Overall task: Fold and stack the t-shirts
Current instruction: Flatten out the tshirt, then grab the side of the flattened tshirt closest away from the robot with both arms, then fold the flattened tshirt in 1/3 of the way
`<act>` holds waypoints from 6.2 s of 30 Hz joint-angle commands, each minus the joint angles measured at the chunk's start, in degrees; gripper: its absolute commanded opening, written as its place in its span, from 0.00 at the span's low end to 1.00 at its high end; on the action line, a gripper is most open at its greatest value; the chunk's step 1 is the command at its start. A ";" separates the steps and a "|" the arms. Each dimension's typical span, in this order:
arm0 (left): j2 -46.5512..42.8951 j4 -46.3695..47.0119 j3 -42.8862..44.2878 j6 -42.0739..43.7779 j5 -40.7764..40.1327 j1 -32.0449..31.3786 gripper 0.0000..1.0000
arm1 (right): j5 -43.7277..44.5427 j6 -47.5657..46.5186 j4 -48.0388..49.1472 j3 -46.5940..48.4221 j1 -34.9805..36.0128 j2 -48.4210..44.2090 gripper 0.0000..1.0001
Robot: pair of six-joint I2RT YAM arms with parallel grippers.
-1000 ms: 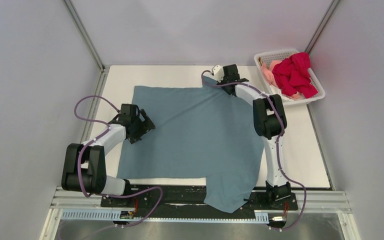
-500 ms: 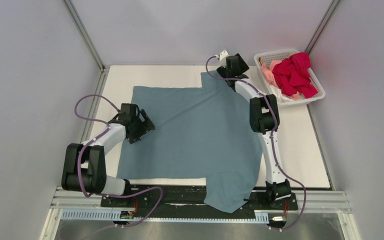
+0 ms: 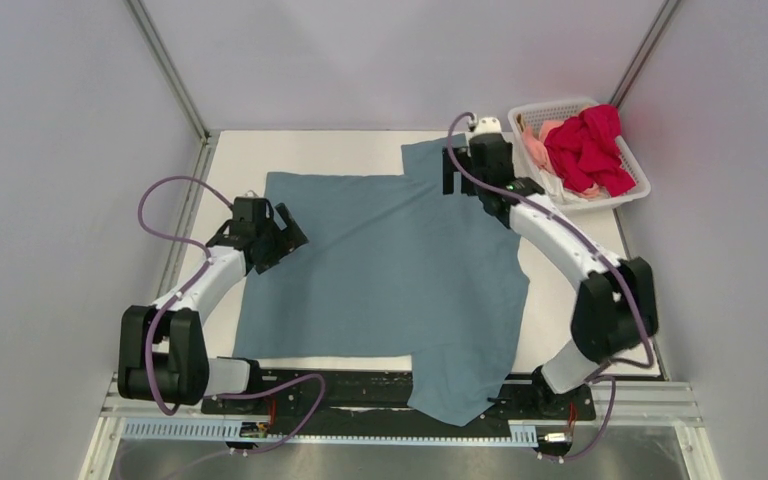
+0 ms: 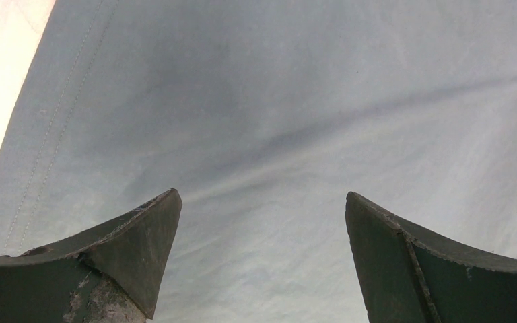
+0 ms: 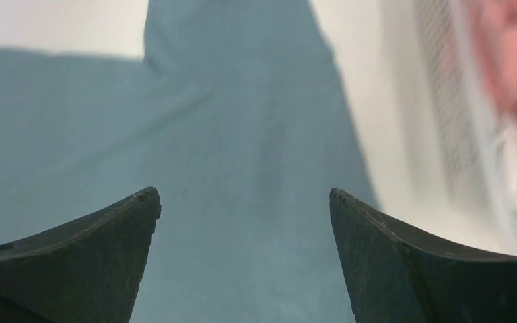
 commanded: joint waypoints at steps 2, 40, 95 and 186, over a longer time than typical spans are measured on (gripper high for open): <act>-0.54 -0.41 0.05 0.19 0.59 0.30 1.00 | -15.58 20.30 -5.75 -20.40 -1.40 -9.17 1.00; 3.66 -5.73 8.01 -4.79 -2.46 3.65 1.00 | -8.68 19.95 -9.96 -11.18 -6.28 -1.87 1.00; -28.99 -9.50 -24.67 -16.15 -9.13 11.52 0.00 | -11.74 27.62 -32.44 -30.91 12.97 -29.14 0.97; -5.18 -14.84 0.10 -17.62 -10.89 11.57 0.00 | -4.66 14.54 -22.98 -8.08 2.31 -15.33 0.00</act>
